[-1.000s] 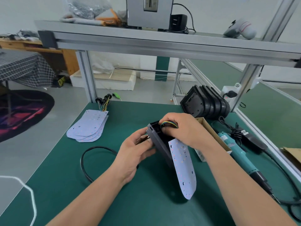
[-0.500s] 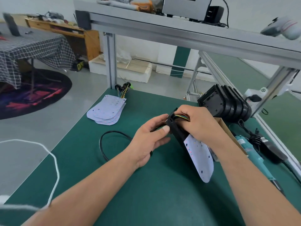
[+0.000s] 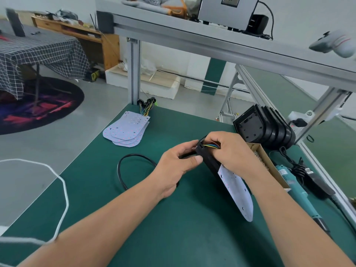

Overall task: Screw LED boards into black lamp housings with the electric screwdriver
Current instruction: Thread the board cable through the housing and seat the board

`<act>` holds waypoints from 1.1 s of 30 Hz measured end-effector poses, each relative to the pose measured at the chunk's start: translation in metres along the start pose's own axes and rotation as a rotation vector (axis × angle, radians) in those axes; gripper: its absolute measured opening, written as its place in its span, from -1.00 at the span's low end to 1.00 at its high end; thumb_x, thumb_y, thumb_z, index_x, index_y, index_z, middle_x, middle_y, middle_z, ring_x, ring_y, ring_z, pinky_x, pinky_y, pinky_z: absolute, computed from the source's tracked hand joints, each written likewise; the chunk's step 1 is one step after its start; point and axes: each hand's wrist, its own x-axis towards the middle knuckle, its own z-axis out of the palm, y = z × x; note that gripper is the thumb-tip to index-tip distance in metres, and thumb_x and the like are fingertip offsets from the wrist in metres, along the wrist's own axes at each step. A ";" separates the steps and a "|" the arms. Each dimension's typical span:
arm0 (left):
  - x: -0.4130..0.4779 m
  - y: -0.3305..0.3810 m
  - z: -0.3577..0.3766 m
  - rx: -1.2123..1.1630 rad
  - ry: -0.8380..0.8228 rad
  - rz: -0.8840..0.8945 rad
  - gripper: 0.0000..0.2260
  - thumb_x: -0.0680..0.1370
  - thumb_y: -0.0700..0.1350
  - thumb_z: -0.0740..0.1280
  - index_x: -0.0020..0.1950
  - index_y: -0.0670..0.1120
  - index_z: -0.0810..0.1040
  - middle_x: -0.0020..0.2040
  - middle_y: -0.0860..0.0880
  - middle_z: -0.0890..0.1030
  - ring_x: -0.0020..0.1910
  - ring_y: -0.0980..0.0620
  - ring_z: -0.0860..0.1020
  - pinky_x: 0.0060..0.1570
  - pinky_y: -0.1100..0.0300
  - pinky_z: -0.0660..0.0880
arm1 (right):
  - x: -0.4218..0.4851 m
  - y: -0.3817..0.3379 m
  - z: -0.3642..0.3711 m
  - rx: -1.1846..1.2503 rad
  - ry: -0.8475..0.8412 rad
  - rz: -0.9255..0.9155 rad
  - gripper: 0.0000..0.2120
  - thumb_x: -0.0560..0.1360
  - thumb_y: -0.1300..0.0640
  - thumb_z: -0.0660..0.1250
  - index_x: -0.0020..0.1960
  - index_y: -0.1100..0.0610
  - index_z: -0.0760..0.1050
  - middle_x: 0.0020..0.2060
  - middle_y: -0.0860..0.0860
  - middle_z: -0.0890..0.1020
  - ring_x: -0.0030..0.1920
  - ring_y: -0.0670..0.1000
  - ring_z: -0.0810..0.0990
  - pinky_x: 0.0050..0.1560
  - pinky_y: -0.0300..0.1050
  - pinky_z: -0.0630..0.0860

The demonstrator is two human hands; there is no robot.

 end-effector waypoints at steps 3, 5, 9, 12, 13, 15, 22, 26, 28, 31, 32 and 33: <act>0.000 0.000 -0.001 0.029 0.006 -0.008 -0.64 0.58 -0.37 0.45 0.23 0.05 0.70 0.16 0.07 0.76 0.13 0.18 0.68 0.17 0.25 0.60 | -0.003 -0.001 0.002 -0.035 0.035 0.020 -0.93 0.52 0.07 0.50 -0.11 -0.04 0.62 -0.19 -0.08 0.64 -0.11 -0.01 0.62 -0.01 0.13 0.57; -0.001 0.000 -0.001 0.043 0.002 -0.008 -0.63 0.58 -0.36 0.46 0.27 0.02 0.68 0.18 0.07 0.75 0.15 0.17 0.68 0.17 0.25 0.59 | -0.004 -0.001 0.002 -0.046 0.060 0.029 -0.91 0.50 0.02 0.51 -0.12 -0.05 0.61 -0.22 -0.12 0.67 -0.14 -0.06 0.62 -0.04 0.07 0.57; -0.002 -0.001 -0.002 0.046 0.005 -0.003 -0.64 0.57 -0.36 0.48 0.26 0.00 0.70 0.17 0.03 0.76 0.16 0.15 0.68 0.17 0.28 0.58 | -0.004 -0.001 0.003 -0.036 0.065 0.065 -0.89 0.49 -0.01 0.53 -0.11 -0.07 0.61 -0.23 -0.14 0.69 -0.17 -0.11 0.63 -0.08 -0.01 0.58; -0.001 -0.002 -0.003 0.050 0.027 -0.013 -0.69 0.55 -0.34 0.50 0.19 0.02 0.74 0.16 0.00 0.76 0.14 0.13 0.69 0.19 0.28 0.57 | -0.004 0.001 -0.003 0.012 -0.041 0.030 -0.81 0.52 0.10 0.49 -0.10 -0.21 0.64 -0.18 -0.23 0.72 -0.14 -0.18 0.66 -0.08 -0.09 0.56; -0.001 -0.003 -0.003 0.052 0.032 -0.016 -0.69 0.55 -0.33 0.51 0.17 0.03 0.75 0.16 -0.01 0.76 0.14 0.11 0.69 0.21 0.26 0.56 | -0.005 0.001 -0.007 0.041 -0.079 0.010 -0.74 0.53 0.15 0.48 -0.08 -0.25 0.65 -0.16 -0.26 0.73 -0.11 -0.21 0.67 -0.06 -0.13 0.56; 0.000 -0.005 -0.003 0.062 0.028 -0.025 -0.69 0.53 -0.32 0.53 0.17 0.03 0.75 0.17 -0.03 0.76 0.17 0.08 0.69 0.28 0.21 0.54 | -0.007 0.002 -0.010 0.060 -0.099 0.011 -0.73 0.54 0.17 0.47 -0.05 -0.24 0.68 -0.15 -0.27 0.73 -0.10 -0.21 0.68 -0.02 -0.11 0.59; 0.000 -0.004 -0.003 0.078 0.005 -0.048 -0.64 0.54 -0.33 0.52 0.29 -0.04 0.71 0.19 -0.05 0.75 0.19 0.09 0.68 0.32 0.22 0.50 | 0.001 0.005 0.001 0.019 0.007 0.096 -0.92 0.47 0.11 0.54 -0.15 -0.03 0.67 -0.26 -0.10 0.71 -0.17 -0.01 0.67 -0.05 0.07 0.61; 0.000 -0.002 -0.002 0.043 -0.047 -0.071 -0.63 0.59 -0.40 0.41 0.34 -0.10 0.68 0.25 -0.07 0.73 0.21 0.09 0.66 0.35 0.23 0.48 | 0.000 0.008 0.006 0.096 0.053 0.156 -0.85 0.45 0.10 0.59 -0.20 0.02 0.63 -0.30 -0.08 0.70 -0.24 0.01 0.65 -0.13 0.01 0.57; 0.000 -0.001 -0.001 0.002 -0.063 -0.094 -0.58 0.59 -0.47 0.29 0.38 -0.17 0.64 0.31 -0.11 0.70 0.23 0.08 0.64 0.50 0.14 0.42 | 0.000 0.010 0.007 0.132 0.055 0.170 -0.84 0.45 0.11 0.61 -0.19 0.04 0.63 -0.30 -0.05 0.70 -0.27 0.00 0.62 -0.14 0.01 0.56; 0.000 -0.002 0.001 0.010 -0.044 -0.091 -0.58 0.61 -0.48 0.25 0.38 -0.19 0.64 0.34 -0.14 0.67 0.31 0.01 0.62 0.57 0.05 0.36 | 0.000 0.012 0.008 0.145 0.054 0.186 -0.82 0.45 0.10 0.62 -0.20 0.05 0.62 -0.30 -0.03 0.69 -0.30 -0.06 0.57 -0.16 -0.01 0.55; 0.000 -0.002 0.001 0.011 -0.042 -0.083 -0.61 0.62 -0.46 0.27 0.37 -0.19 0.65 0.34 -0.15 0.67 0.37 -0.04 0.61 0.56 0.03 0.36 | -0.001 0.013 0.010 0.153 0.054 0.191 -0.81 0.45 0.10 0.62 -0.20 0.05 0.62 -0.31 -0.02 0.69 -0.31 -0.08 0.56 -0.18 -0.05 0.53; 0.000 -0.002 0.000 0.006 -0.034 -0.078 -0.64 0.63 -0.43 0.29 0.36 -0.19 0.66 0.34 -0.17 0.67 0.38 -0.06 0.60 0.56 0.01 0.37 | -0.001 0.013 0.011 0.165 0.051 0.194 -0.81 0.45 0.10 0.63 -0.21 0.05 0.62 -0.31 -0.01 0.69 -0.33 -0.10 0.54 -0.22 -0.08 0.50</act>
